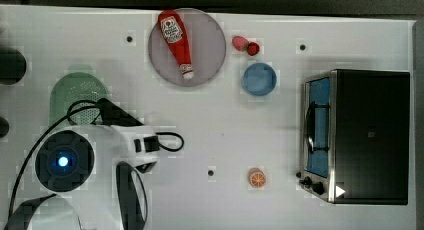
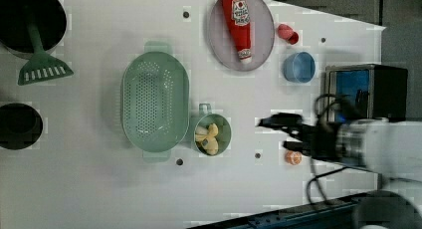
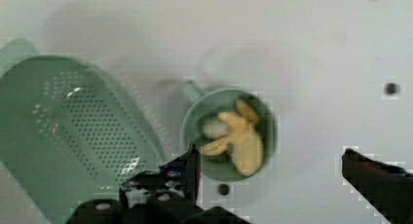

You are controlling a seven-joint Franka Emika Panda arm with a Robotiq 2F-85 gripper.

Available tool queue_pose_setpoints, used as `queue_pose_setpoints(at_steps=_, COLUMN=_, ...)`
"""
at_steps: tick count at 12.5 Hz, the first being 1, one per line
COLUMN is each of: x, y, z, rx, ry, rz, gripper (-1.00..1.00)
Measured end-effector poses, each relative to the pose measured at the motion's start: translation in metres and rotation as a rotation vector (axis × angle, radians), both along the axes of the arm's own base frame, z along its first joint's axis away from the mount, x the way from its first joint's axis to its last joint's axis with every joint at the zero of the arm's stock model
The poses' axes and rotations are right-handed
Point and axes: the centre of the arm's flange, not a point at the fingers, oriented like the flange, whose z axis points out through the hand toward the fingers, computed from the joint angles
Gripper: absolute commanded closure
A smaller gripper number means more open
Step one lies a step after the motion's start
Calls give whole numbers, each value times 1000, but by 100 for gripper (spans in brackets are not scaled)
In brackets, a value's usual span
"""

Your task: Pick Banana and place it in mug.

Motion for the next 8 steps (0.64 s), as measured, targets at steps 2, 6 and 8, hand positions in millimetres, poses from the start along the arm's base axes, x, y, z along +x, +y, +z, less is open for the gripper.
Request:
queue_pose_setpoints(at_steps=2, x=17, y=-29, z=52, rx=21, ry=-18, rz=-66, gripper=-100)
queue_pose_setpoints(at_steps=6, x=48, y=-129, z=137, rx=-11, ry=-131, rz=-191, gripper=-100)
queue_pose_setpoints(at_steps=8, x=43, y=-188, z=136, rx=-34, ry=-73, rz=-286, gripper=-100)
